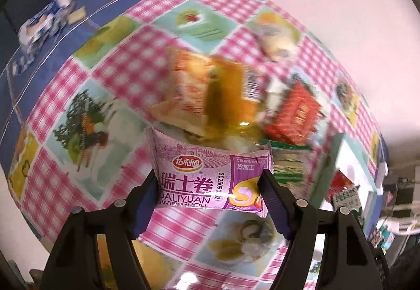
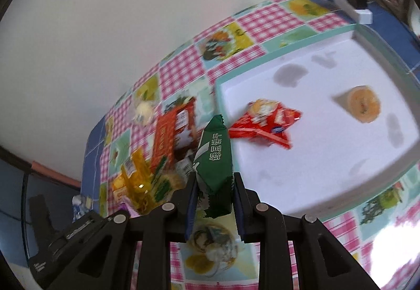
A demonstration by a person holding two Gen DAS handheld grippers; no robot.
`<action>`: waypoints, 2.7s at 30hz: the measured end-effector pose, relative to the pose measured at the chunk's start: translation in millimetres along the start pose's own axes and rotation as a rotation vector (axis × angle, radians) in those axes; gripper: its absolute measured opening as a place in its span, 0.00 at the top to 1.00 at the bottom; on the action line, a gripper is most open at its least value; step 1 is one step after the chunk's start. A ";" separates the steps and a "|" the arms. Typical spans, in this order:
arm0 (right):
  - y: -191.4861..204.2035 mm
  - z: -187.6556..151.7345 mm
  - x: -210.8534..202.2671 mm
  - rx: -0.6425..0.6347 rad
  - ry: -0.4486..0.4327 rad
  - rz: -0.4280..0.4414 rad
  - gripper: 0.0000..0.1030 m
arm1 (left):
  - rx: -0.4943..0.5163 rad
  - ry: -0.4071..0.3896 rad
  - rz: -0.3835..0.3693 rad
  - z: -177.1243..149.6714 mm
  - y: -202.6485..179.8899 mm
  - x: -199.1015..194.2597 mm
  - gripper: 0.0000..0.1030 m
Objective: Organize snacks
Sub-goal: 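Grasp the purple Swiss roll bag with the left gripper while the right carries the green pack to the tray, then release the purple bag and green pack into the white tray, then grasp the yellow bread bag with the left gripper while the right grasps the round cookie pack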
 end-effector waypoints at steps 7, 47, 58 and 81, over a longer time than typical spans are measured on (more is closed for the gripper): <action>-43.2 17.4 -23.2 0.098 -0.066 -0.045 0.74 | 0.206 -0.021 -0.055 -30.0 -52.6 -16.1 0.26; -94.5 19.1 -27.1 0.112 -0.041 -0.273 0.13 | 0.191 -0.015 0.215 -33.3 -49.6 8.3 0.08; -57.6 19.8 -24.0 -0.028 -0.101 -0.257 0.00 | 0.018 -0.052 0.226 5.5 18.6 -1.3 0.00; 88.7 -13.0 23.0 -0.464 -0.086 -0.217 0.00 | 0.049 -0.124 0.124 53.9 62.0 -25.7 0.00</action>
Point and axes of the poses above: each gripper's, at about its wrist camera, not at the fingertips, and x roughly the way its jaws point, y to its left, z to its top, the point moved 6 cm from there along x, roughly the way its jaws point, and after that the axes turned 8 degrees about y, right-handed, at the moved point
